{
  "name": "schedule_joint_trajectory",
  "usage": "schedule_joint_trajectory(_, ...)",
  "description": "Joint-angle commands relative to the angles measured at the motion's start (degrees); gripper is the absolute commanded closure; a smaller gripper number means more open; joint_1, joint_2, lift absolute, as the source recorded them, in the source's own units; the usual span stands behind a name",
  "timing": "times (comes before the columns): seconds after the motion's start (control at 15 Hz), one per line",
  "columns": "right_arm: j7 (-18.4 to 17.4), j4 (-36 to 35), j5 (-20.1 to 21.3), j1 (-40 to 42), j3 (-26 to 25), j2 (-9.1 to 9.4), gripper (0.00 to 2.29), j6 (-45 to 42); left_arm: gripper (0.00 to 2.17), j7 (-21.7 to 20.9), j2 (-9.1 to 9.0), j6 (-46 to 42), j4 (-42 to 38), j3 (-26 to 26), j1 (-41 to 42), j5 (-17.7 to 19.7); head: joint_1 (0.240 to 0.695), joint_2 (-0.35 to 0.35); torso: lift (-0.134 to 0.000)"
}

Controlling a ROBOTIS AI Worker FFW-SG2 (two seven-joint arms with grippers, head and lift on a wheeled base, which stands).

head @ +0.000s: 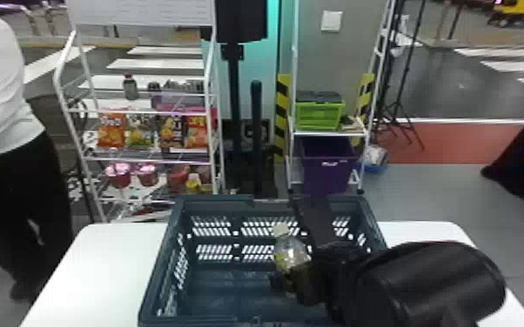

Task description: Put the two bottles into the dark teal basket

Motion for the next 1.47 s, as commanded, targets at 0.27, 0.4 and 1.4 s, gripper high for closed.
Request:
schedule_joint_trajectory(0.27,-0.15,2.27,-2.76,-1.6,-0.07,0.15,0.33,0.16,2.15,0.0,-0.15,0.0,-0.03,0.09,-0.17,0.06,0.499,0.0,0.0)
schedule_joint_trajectory(0.4,-0.15,2.09,-2.93,-1.51,-0.15,0.15,0.0,0.16,2.15,0.0,-0.15,0.0,-0.03,0.09,-0.17,0.15,0.499,0.0,0.0)
schedule_joint_trajectory(1.4,-0.06,-22.96,-1.44,36.64,-9.21,-11.06,0.01,-49.24,2.15,0.17,-0.15,1.05,-0.38,0.0,-0.96,1.2,0.499,0.0,0.0)
